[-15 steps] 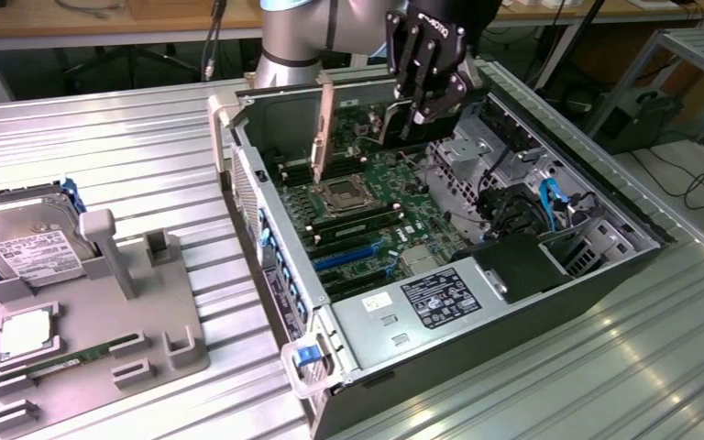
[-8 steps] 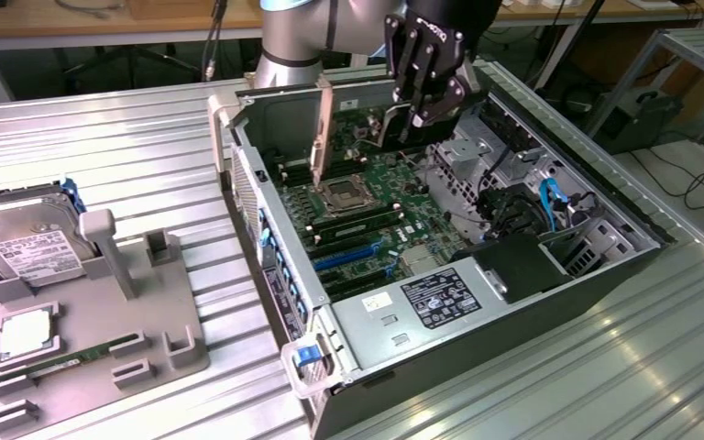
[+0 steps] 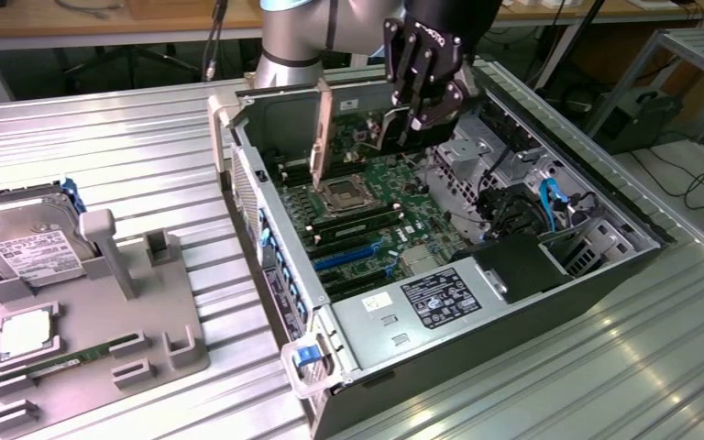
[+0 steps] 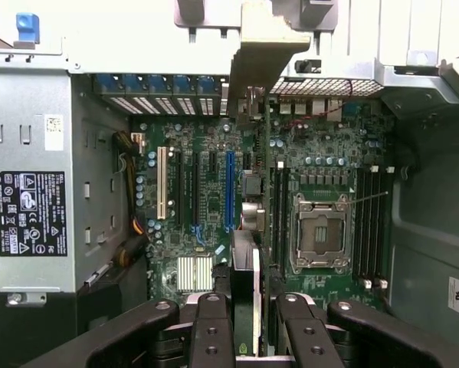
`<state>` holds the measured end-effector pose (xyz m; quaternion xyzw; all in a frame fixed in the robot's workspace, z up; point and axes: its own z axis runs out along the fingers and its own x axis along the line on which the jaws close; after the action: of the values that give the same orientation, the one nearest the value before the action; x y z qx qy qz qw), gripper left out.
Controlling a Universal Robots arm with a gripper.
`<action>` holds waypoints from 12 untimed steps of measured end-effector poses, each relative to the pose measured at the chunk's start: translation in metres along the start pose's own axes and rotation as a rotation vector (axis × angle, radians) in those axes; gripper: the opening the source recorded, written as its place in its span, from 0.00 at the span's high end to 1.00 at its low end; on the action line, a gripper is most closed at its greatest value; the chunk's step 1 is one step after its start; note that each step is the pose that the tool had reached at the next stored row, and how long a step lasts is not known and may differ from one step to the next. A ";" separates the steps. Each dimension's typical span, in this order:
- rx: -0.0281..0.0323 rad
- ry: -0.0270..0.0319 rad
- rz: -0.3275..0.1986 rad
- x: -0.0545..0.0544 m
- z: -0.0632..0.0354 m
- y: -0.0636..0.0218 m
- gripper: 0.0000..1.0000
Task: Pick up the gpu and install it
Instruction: 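Insert the gpu into the slot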
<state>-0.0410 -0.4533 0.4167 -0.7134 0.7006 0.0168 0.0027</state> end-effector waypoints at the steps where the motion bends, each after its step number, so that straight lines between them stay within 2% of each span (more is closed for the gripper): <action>1: 0.0000 0.0000 0.000 0.000 0.0005 0.0000 0.73; 6: 0.0000 0.0000 0.000 0.000 0.0029 -0.0001 0.73; 12: -0.0006 0.0000 0.000 0.001 0.0231 -0.0005 0.73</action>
<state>-0.0410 -0.4533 0.3936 -0.7133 0.7006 0.0170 0.0025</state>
